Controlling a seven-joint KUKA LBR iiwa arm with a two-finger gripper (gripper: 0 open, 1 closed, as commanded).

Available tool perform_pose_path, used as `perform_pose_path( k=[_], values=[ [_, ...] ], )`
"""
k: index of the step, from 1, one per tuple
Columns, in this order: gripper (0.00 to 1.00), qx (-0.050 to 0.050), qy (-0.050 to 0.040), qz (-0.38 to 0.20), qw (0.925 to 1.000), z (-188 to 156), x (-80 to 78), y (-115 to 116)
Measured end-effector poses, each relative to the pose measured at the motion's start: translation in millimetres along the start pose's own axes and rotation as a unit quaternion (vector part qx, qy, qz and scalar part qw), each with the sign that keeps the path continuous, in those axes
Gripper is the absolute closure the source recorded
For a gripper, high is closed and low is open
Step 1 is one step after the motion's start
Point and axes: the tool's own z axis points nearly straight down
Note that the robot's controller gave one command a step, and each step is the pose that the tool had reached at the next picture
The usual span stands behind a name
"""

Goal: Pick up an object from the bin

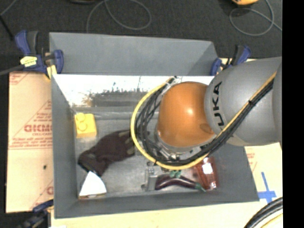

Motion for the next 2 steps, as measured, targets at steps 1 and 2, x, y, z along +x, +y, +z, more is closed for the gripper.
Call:
perform_pose_path(
  k=[1, 2],
  values=[
    [0.00, -0.001, -0.0040, 0.002, 1.0000, -4, -1.6, 0],
    [0.00, 0.000, -0.0050, 0.032, 0.9995, 14, -22.4, 20]
  ],
)
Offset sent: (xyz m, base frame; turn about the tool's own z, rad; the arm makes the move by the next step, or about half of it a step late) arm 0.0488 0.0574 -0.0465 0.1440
